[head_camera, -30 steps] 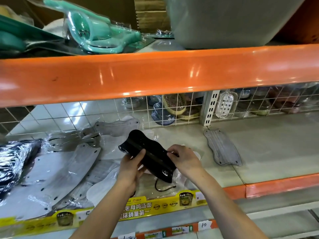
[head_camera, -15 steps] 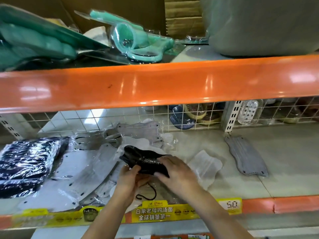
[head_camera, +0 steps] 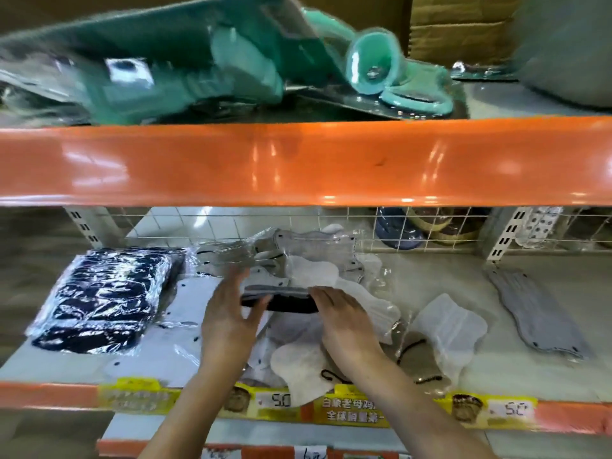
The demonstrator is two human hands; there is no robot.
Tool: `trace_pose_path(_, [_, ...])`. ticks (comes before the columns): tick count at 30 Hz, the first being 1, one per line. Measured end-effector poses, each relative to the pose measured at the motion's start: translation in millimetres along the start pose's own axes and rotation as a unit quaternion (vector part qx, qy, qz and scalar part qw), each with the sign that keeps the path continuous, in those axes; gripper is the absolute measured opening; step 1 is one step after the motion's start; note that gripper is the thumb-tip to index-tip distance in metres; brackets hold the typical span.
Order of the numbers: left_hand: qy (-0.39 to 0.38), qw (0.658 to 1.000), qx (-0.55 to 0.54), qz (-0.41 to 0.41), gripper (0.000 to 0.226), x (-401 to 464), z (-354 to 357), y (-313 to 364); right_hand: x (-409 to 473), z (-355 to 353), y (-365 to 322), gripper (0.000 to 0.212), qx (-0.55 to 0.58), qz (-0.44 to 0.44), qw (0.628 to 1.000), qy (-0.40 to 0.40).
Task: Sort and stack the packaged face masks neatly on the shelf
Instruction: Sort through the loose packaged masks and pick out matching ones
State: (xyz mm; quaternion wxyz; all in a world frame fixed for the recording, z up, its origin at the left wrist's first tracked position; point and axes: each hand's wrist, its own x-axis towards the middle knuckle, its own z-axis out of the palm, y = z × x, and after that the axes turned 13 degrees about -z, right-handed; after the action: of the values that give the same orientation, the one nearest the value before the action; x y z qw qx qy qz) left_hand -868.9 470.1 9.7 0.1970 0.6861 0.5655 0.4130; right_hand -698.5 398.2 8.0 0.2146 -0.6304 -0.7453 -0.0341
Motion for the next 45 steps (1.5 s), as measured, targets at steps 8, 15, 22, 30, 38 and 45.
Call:
trace_pose_path(8, [-0.009, 0.959, 0.169, 0.227, 0.041, 24, -32, -41, 47, 21, -51, 0.058, -0.009, -0.010, 1.000, 0.000])
trace_pose_path(15, [0.021, 0.963, 0.186, 0.194, 0.040, 62, -75, -83, 84, 44, -103, 0.066, 0.003, -0.039, 0.998, -0.054])
trace_pose_path(22, [0.018, 0.966, 0.198, 0.168, 0.050, 83, -120, -134, 118, 91, -152, 0.060, 0.023, -0.075, 0.997, -0.011])
trace_pose_path(30, [0.055, 0.964, 0.212, 0.148, 0.048, 99, -165, -210, 142, 124, -220, 0.073, 0.042, -0.131, 0.990, 0.000])
trace_pose_path(38, [0.040, 0.963, 0.229, 0.135, 0.046, 98, -183, -263, 150, 150, -245, 0.063, 0.051, -0.186, 0.976, -0.104])
trace_pose_path(45, [-0.053, 0.969, 0.231, 0.069, 0.053, 98, -182, -282, 145, 163, -245, 0.048, 0.037, -0.172, 0.975, -0.137])
